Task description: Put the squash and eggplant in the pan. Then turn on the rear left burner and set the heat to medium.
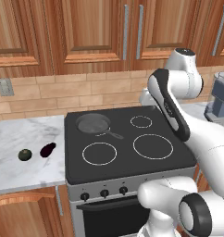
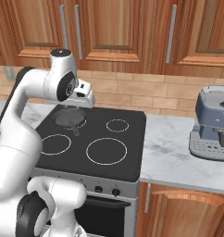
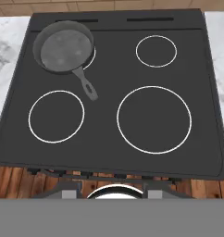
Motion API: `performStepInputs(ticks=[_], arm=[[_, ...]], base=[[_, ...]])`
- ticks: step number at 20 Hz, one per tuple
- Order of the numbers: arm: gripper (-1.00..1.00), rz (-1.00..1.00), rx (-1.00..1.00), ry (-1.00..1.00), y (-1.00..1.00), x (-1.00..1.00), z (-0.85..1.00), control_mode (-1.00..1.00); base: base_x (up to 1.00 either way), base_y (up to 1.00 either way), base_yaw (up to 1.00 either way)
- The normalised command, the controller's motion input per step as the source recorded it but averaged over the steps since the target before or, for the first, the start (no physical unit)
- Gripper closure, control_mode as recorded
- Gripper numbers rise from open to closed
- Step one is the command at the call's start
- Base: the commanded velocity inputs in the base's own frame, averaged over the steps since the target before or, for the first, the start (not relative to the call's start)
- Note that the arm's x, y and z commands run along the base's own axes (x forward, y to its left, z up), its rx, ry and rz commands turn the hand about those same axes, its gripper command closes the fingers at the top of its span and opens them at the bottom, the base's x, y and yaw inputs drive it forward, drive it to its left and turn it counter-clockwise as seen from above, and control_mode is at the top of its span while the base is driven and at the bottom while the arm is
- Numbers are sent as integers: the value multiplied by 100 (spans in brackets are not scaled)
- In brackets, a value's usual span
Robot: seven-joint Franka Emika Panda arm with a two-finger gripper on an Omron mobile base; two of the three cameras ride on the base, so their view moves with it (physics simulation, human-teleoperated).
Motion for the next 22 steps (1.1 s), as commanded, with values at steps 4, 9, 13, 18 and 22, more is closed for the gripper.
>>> performStepInputs(ticks=[4, 9, 13, 18, 22], arm=[[-100, 0, 0, 0, 1, -32, 0, -100], [-100, 4, 0, 0, 28, -62, 0, -100], [-100, 9, 0, 0, 52, -53, 0, -100], [-100, 10, 0, 0, 70, -31, 0, -100], [-100, 9, 0, 0, 48, -2, 0, -100]], base=[[0, 0, 0], [0, 0, 0], [0, 0, 0], [0, 0, 0], [0, 0, 0]])
